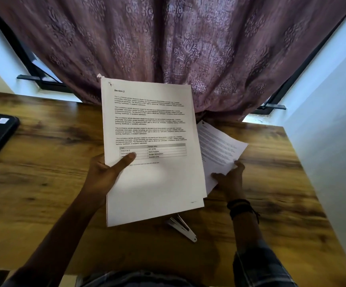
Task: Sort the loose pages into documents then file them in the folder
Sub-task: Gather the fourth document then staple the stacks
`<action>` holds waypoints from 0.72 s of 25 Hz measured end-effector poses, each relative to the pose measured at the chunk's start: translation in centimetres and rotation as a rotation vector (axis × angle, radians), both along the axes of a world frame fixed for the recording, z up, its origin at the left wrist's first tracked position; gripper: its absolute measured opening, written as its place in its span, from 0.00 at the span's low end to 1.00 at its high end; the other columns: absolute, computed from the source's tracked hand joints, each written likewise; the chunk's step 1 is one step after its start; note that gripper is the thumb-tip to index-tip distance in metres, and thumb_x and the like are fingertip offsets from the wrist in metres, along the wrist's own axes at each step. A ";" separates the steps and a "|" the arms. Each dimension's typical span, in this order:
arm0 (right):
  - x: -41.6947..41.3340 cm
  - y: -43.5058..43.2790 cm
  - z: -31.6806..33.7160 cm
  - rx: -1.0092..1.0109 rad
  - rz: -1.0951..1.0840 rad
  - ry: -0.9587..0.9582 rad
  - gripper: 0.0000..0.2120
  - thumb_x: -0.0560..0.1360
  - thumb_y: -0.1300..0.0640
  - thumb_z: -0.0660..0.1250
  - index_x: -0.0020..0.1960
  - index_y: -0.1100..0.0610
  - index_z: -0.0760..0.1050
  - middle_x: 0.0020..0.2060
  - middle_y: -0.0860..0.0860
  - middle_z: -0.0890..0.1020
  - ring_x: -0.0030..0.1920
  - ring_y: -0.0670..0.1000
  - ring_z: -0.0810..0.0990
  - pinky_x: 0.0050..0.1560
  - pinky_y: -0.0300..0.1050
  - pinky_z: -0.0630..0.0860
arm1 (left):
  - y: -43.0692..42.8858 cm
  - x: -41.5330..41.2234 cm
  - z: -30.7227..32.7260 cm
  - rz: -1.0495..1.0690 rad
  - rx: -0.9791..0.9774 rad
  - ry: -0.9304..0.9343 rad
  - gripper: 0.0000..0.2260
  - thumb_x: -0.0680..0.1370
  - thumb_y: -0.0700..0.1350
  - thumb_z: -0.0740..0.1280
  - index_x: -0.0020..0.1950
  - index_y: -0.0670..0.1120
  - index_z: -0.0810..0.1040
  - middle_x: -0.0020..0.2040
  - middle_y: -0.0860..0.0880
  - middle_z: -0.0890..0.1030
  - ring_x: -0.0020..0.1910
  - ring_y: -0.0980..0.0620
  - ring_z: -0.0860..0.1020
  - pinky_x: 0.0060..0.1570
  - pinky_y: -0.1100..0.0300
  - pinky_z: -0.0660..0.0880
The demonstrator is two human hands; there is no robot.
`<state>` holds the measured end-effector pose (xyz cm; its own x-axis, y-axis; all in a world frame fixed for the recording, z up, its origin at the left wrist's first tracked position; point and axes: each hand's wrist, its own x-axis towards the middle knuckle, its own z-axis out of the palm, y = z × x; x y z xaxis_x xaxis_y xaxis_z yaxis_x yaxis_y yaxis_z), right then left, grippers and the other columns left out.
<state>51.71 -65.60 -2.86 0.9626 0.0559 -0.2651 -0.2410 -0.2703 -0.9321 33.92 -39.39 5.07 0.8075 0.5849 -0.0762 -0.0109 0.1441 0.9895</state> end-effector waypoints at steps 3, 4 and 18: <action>-1.4 -1.1 1.0 0.166 0.121 -0.076 0.35 0.67 0.63 0.74 0.67 0.41 0.67 0.66 0.53 0.73 0.65 0.58 0.74 0.58 0.61 0.78 | 0.1 -0.2 -0.1 -0.021 -0.076 0.044 0.16 0.74 0.41 0.72 0.61 0.43 0.81 0.56 0.48 0.85 0.53 0.47 0.84 0.52 0.52 0.81; -1.8 -1.4 1.8 0.216 0.154 -0.080 0.32 0.69 0.64 0.74 0.67 0.42 0.69 0.66 0.52 0.74 0.64 0.57 0.76 0.56 0.57 0.80 | 0.2 -0.3 -0.1 -0.028 -0.094 0.064 0.16 0.74 0.41 0.72 0.61 0.43 0.81 0.55 0.47 0.85 0.53 0.46 0.84 0.52 0.51 0.81; -5.8 1.6 6.8 0.548 0.561 0.272 0.19 0.81 0.58 0.60 0.72 0.52 0.67 0.64 0.56 0.78 0.60 0.61 0.80 0.51 0.54 0.81 | -0.6 -3.2 -2.1 -0.068 -0.218 0.328 0.11 0.75 0.47 0.72 0.56 0.49 0.82 0.49 0.47 0.86 0.44 0.46 0.85 0.38 0.55 0.80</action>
